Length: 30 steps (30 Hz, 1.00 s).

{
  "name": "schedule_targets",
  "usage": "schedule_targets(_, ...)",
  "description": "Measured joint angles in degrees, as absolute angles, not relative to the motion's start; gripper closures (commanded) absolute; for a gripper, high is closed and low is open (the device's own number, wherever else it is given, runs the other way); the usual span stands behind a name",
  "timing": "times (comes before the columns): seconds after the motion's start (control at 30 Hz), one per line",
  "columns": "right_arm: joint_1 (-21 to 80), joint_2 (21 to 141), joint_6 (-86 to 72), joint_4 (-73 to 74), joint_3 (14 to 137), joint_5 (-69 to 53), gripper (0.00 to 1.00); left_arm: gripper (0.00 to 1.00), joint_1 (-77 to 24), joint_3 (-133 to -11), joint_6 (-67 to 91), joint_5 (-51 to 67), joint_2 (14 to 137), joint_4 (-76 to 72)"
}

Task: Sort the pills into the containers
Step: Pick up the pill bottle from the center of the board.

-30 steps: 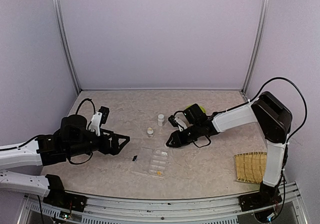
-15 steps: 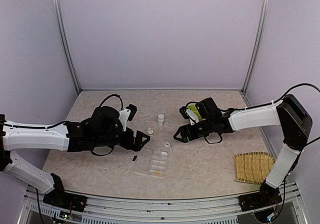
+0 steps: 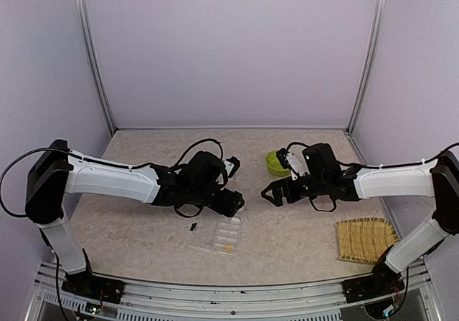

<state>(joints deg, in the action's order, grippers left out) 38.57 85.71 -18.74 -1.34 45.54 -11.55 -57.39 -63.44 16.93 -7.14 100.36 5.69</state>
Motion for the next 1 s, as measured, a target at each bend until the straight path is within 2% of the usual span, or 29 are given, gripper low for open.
schedule_targets(0.07,38.06,83.79,-18.76,-2.42,43.59,-11.62,0.01,0.24,-57.49,-65.49,16.36,-7.14,103.07,6.07)
schedule_targets(0.23,36.93,80.03,-18.87,-4.45,39.68,-11.38,0.03,0.24,-57.95,-70.5,15.55,-7.35,108.95,7.53)
schedule_targets(0.37,36.73,77.08,-18.61,-4.67,37.47,-10.04,0.04,0.14,-58.06,-73.58,15.29,-9.13,111.92,9.06)
schedule_targets(0.53,36.6,74.5,-17.96,-5.45,35.68,-9.13,0.05,0.14,-57.82,-73.69,15.35,-13.28,112.01,9.89)
schedule_targets(0.77,36.6,73.71,-17.58,-5.89,34.52,-8.88,0.05,0.17,-54.33,-75.2,16.08,-18.26,110.41,12.97)
schedule_targets(1.0,36.6,73.71,-17.58,-5.96,34.52,-8.95,0.06,0.23,-48.12,-75.94,16.75,-18.41,110.13,15.49)
